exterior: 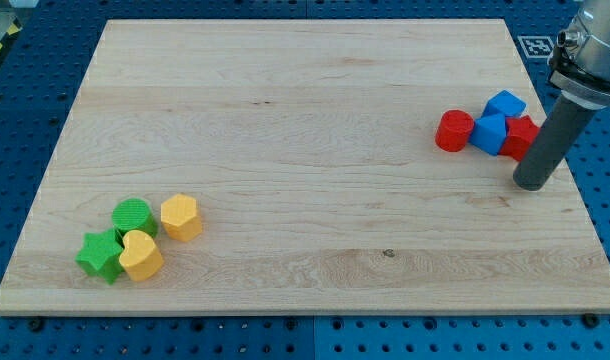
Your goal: Separate the red circle from the group of blocks
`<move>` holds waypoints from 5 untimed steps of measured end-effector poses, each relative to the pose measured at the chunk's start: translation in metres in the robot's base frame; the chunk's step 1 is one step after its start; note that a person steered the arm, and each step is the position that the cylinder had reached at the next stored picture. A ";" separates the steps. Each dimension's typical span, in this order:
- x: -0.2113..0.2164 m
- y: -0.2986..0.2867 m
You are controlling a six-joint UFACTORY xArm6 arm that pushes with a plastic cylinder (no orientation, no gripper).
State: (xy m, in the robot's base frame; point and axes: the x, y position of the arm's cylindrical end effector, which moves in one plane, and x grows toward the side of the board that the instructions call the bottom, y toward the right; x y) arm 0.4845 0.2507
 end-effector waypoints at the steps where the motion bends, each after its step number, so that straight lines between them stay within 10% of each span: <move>1: -0.007 0.053; 5: -0.067 0.028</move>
